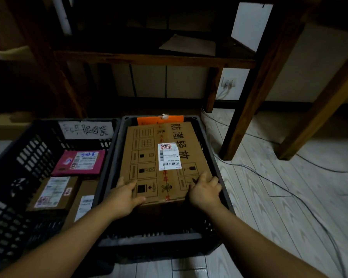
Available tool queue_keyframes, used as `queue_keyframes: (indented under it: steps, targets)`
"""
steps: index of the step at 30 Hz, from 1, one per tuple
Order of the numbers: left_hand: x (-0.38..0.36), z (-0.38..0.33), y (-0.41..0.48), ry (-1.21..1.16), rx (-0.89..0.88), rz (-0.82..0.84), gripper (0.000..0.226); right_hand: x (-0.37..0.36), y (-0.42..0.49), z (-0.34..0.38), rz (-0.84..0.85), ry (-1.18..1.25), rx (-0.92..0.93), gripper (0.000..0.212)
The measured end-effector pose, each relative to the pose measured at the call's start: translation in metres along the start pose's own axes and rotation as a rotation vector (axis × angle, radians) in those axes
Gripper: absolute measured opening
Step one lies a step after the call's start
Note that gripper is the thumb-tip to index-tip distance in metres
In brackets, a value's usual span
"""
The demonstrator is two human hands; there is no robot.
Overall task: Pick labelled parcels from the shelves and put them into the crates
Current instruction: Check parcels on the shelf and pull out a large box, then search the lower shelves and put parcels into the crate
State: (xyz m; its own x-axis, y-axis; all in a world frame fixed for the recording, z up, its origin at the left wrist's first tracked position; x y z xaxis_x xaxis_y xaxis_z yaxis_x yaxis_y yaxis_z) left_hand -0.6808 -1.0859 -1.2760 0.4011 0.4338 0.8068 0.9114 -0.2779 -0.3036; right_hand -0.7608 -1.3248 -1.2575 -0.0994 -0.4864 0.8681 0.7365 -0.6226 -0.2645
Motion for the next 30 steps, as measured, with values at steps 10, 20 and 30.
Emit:
queue_keyframes:
  steps: [10, 20, 30]
  targets:
    - [-0.055, 0.011, 0.009, 0.268, -0.047, 0.179, 0.066, -0.059, -0.002, -0.016, 0.314, -0.204, -0.042, 0.076]
    - [0.022, -0.038, -0.014, 0.134, -0.039, 0.194, 0.077, 0.001, -0.034, 0.028, 0.465, -0.322, 0.102, 0.066]
    - [0.321, -0.060, -0.142, 0.156, 0.171, 0.134, 0.087, 0.217, -0.160, 0.253, 0.526, -0.344, 0.378, 0.061]
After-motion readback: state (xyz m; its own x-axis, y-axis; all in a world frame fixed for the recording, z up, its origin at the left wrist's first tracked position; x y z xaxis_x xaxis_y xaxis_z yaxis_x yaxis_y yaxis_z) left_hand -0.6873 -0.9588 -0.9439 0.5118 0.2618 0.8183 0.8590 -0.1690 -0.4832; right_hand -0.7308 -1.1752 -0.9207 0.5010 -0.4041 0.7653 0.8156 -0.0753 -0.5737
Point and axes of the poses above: each hand's wrist, its own y-axis towards the middle knuckle, its own x-axis out of the back of the hand, z = x × y, the point moved 7 cm from there along y, towards the middle knuckle, and after that the axes turned 9 degrees about -z, right-handed, at the moved point
